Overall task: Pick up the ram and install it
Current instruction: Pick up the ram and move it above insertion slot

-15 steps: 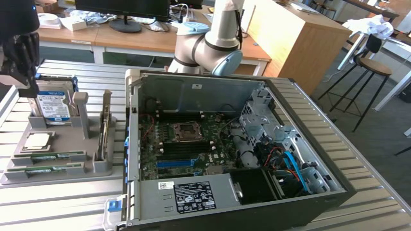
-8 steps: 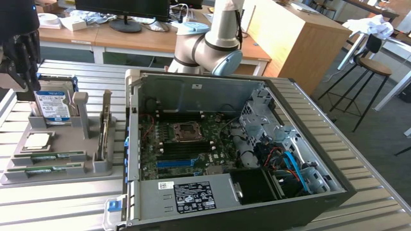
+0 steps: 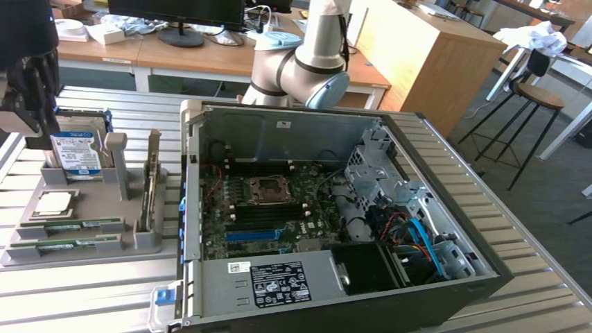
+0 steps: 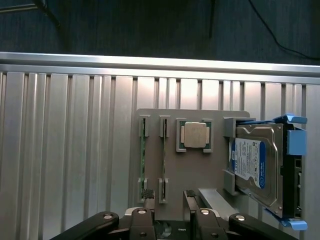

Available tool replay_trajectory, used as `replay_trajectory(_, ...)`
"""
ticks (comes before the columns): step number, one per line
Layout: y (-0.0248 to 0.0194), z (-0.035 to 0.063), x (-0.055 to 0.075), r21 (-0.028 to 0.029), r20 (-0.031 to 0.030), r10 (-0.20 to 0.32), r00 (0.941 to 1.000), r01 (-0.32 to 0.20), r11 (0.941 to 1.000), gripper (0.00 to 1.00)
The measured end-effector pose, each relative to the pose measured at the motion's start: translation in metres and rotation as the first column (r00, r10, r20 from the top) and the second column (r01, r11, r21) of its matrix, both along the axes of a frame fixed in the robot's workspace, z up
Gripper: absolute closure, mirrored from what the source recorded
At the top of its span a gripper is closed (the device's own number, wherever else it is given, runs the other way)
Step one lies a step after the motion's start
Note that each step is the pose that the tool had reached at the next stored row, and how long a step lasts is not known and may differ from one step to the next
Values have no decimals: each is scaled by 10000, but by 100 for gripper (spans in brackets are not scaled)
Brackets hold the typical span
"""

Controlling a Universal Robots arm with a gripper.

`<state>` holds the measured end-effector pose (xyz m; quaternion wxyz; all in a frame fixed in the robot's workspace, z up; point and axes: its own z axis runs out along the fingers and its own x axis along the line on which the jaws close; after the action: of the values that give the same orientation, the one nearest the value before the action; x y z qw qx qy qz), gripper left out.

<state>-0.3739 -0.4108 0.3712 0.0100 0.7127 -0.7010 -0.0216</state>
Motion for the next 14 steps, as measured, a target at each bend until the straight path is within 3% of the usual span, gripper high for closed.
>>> replay_trajectory(14, 0, -182, 0, 2, 0, -1, 10000, 1, 10000, 64)
